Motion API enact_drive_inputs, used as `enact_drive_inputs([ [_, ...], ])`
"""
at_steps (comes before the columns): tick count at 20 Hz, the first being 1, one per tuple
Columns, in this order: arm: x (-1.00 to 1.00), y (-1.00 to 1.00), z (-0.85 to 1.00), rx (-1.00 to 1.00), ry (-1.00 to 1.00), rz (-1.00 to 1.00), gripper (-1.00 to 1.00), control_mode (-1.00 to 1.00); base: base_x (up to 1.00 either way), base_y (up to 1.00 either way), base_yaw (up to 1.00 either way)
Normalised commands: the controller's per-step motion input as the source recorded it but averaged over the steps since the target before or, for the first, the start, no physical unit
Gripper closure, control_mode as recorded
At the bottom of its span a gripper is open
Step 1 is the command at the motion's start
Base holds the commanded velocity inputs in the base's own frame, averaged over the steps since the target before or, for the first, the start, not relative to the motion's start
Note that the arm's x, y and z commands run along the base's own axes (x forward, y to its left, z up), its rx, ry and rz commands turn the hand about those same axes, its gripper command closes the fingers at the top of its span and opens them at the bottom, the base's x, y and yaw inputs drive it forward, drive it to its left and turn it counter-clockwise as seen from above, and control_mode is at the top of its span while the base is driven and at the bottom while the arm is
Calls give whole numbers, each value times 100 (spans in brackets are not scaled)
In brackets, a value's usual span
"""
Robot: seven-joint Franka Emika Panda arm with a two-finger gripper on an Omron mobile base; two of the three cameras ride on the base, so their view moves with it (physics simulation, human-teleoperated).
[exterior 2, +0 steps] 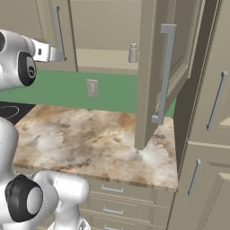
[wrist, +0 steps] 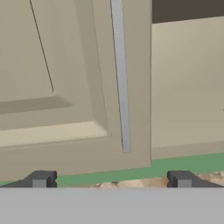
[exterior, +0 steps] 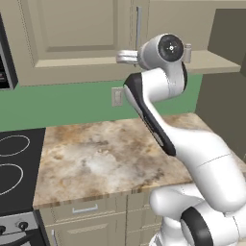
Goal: Move the syrup bottle and shaker from the cabinet to the dining counter.
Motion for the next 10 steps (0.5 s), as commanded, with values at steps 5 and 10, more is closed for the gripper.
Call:
enact_drive_inputs([
  [5, 65, 10, 0, 0, 2, 0, -100, -100, 0, 0, 0],
  [10, 59, -9, 0, 0, 4, 0, -100, -100, 0, 0, 0],
])
